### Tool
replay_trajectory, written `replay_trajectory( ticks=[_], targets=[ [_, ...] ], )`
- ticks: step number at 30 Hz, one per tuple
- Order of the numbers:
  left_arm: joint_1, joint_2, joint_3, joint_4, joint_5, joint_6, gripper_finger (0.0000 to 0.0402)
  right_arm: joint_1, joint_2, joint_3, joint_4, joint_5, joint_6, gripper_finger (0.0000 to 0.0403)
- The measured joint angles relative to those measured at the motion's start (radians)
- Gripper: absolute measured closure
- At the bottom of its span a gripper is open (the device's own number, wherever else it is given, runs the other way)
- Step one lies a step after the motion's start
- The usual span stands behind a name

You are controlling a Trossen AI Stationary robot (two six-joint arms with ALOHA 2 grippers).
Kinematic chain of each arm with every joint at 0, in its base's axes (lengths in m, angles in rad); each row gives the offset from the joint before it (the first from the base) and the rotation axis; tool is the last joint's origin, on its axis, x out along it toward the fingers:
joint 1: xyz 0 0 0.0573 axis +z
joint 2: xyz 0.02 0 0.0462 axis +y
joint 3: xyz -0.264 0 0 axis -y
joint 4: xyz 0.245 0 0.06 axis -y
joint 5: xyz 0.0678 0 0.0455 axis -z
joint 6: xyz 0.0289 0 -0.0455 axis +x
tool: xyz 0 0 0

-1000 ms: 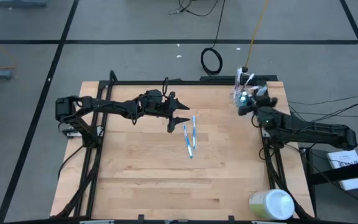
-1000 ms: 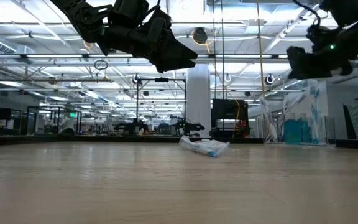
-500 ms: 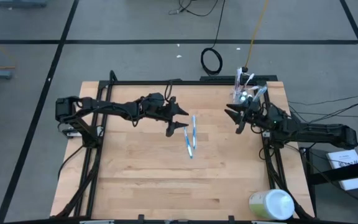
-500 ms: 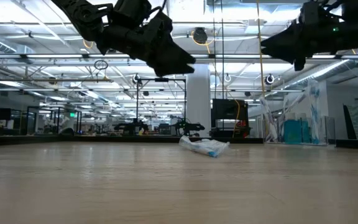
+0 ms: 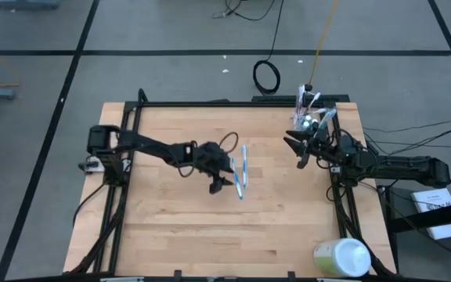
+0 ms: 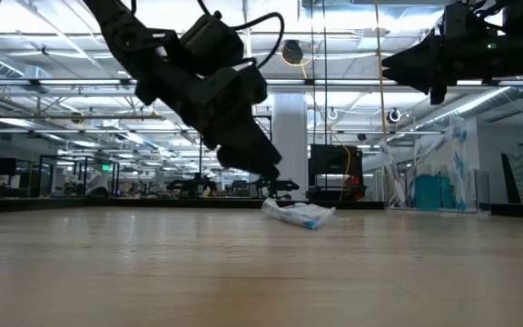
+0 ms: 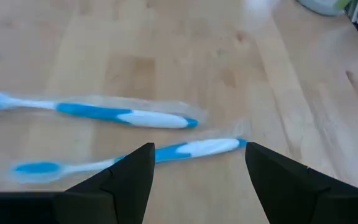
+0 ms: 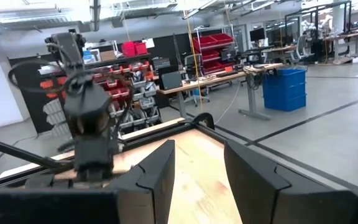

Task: Pick & Place toothbrushing station
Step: Put the blue toothbrush into the right of the transparent organizer

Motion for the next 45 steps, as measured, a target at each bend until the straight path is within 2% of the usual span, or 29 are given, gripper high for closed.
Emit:
replay_trajectory(
  ticks=[6,10,14,20,24,29,35,42,45],
  targets=[
    [-0.047,0.126,0.0,0.192,0.068,-0.079,0.0147,0.0,0.0,0.0,0.001,0.0,0.002,0.0273],
    [-0.071,0.188,0.002,0.225,0.106,-0.108,0.0147,0.0,0.0,0.0,0.0,0.0,0.002,0.0273],
    [-0.074,0.2,0.005,0.155,0.141,-0.143,0.0147,0.0,0.0,0.0,0.0,0.0,0.002,0.0273],
    [-0.05,0.135,0.007,-0.087,0.124,-0.079,0.0147,0.0,0.0,0.0,0.0,0.001,0.002,0.0273],
    [-0.024,0.08,0.004,-0.167,-0.029,-0.068,0.0147,0.0,0.0,0.0,0.0,0.001,0.002,0.0273],
    [-0.007,0.053,0.001,-0.077,-0.281,-0.216,0.0147,0.0,0.0,0.0,0.0,0.001,0.002,0.0273],
    [-0.001,0.077,0.001,0.05,-0.314,-0.301,0.0147,0.0,0.0,0.0,0.0,0.001,0.002,0.0273],
    [-0.003,0.149,0.002,0.067,-0.499,-0.35,0.0147,0.0,0.0,0.0,0.0,0.001,0.002,0.0273],
    [-0.003,0.173,0.002,0.096,-0.535,-0.352,0.0147,0.0,0.0,0.0,0.0,0.001,0.002,0.0273]
  ],
)
